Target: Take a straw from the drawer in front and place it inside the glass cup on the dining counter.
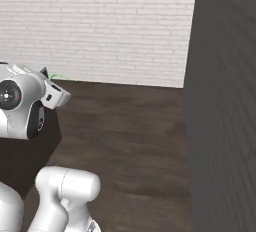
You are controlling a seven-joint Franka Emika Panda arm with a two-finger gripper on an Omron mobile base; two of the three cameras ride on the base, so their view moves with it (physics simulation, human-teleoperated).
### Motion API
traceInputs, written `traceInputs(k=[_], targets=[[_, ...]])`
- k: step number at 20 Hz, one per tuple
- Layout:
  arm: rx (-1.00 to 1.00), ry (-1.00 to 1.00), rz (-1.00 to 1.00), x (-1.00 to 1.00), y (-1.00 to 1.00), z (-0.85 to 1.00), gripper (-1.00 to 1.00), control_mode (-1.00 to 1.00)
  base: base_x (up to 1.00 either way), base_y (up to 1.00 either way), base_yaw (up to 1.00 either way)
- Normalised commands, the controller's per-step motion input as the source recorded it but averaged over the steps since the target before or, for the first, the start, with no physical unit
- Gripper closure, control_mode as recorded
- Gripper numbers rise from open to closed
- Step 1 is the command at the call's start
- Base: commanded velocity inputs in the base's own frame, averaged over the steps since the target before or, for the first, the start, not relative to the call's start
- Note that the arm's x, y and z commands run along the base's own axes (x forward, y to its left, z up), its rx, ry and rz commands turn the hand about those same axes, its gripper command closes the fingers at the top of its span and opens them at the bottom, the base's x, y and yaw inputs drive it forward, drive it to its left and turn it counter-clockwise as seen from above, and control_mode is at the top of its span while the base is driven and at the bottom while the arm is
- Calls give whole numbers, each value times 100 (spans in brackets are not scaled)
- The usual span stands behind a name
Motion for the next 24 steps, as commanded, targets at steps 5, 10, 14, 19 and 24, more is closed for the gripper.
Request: traceInputs(k=[5, 10, 14, 19, 24], targets=[[0, 0, 0, 0, 0, 0, 100, 100, 100, -64, 36], [0, 0, 0, 0, 0, 0, 100, 100, 100, -60, 37], [0, 0, 0, 0, 0, 0, 100, 100, 100, -60, 37], [0, 0, 0, 0, 0, 0, 100, 100, 100, -61, 37], [0, 0, 0, 0, 0, 0, 100, 100, 100, -60, 38]])
